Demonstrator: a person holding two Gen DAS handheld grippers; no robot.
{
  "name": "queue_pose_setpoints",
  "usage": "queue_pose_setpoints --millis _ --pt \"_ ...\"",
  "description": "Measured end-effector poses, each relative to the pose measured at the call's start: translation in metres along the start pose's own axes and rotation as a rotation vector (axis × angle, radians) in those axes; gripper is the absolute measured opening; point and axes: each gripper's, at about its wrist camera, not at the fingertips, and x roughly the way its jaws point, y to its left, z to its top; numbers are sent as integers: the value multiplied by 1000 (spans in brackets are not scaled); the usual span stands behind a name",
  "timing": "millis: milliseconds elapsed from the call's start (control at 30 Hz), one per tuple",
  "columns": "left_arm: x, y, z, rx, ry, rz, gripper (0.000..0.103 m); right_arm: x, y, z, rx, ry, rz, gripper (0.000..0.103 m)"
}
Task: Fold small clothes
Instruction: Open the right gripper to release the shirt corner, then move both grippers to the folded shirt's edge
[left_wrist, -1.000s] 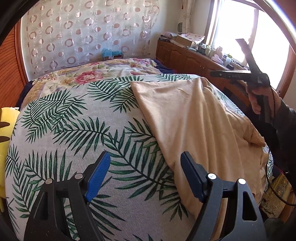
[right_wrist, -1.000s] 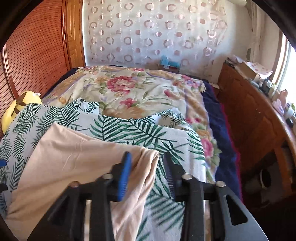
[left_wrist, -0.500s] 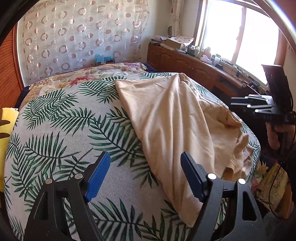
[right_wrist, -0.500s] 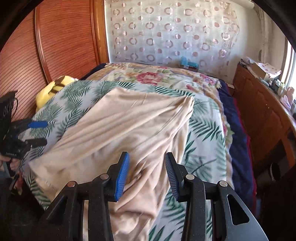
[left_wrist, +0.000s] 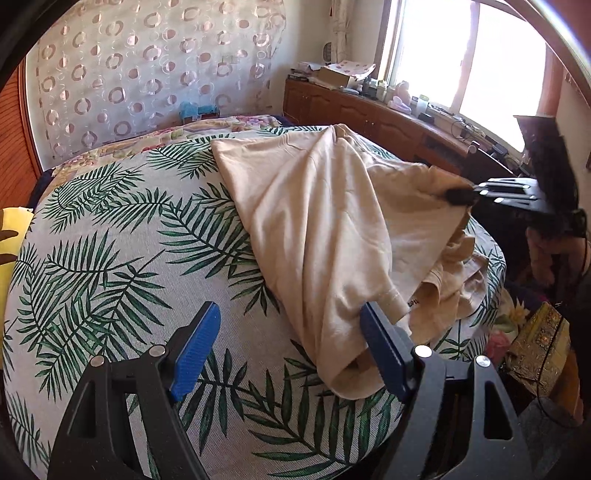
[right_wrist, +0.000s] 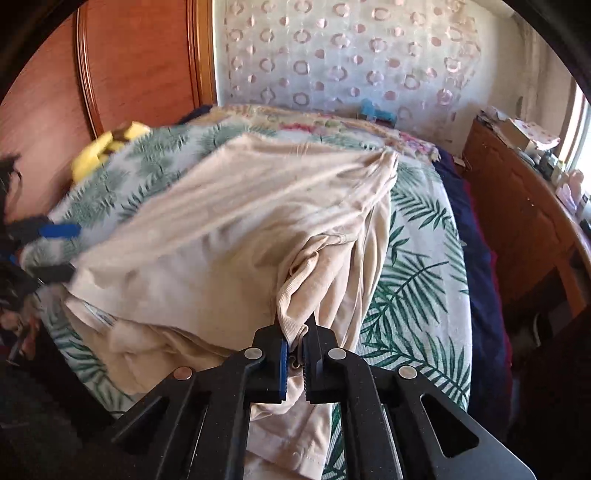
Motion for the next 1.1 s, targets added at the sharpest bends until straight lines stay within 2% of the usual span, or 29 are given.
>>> queue_pose_setpoints --millis 100,233,300,400,500,567,700,767,800,900,967,1000,1033,1100 --pt "-6 1 0 -4 -20 -3 79 -35 -6 -4 51 -62 16 5" --pt "-8 3 -3 -13 -21 -9 79 -70 -9 -23 87 -70 32 5" --pt "-6 2 -4 -13 -14 -13 79 -74 -13 -38 117 -51 6 5" --pt "-2 1 -6 -14 -3 -16 79 -74 -20 -55 142 -22 -109 12" --pt "0 -2 -8 -11 4 -15 79 -79 -27 -61 194 -52 -91 13" --pt "0 -3 -8 -11 2 -14 79 -84 -20 -58 180 -87 -60 13" --pt "0 -5 -9 -12 0 -17 79 -68 -8 -59 146 -77 -17 13" --pt "1 -6 -10 -10 6 -17 79 -51 -6 -62 133 -38 -33 21" --pt "1 -6 -11 -8 7 -16 79 -43 -8 -64 129 -12 -45 29" --pt "1 -5 -12 -12 9 -17 79 -24 -17 -73 164 45 -30 31" --pt "1 -5 -12 -18 7 -20 79 -26 -19 -74 178 39 -10 30" --pt "1 -5 -12 -19 5 -20 79 -27 -20 -73 178 36 5 21" --pt "0 -4 -11 -19 4 -19 79 -29 -20 -74 171 27 27 2" --pt "-1 -5 -10 -16 1 -19 79 -37 -18 -73 136 12 32 2"
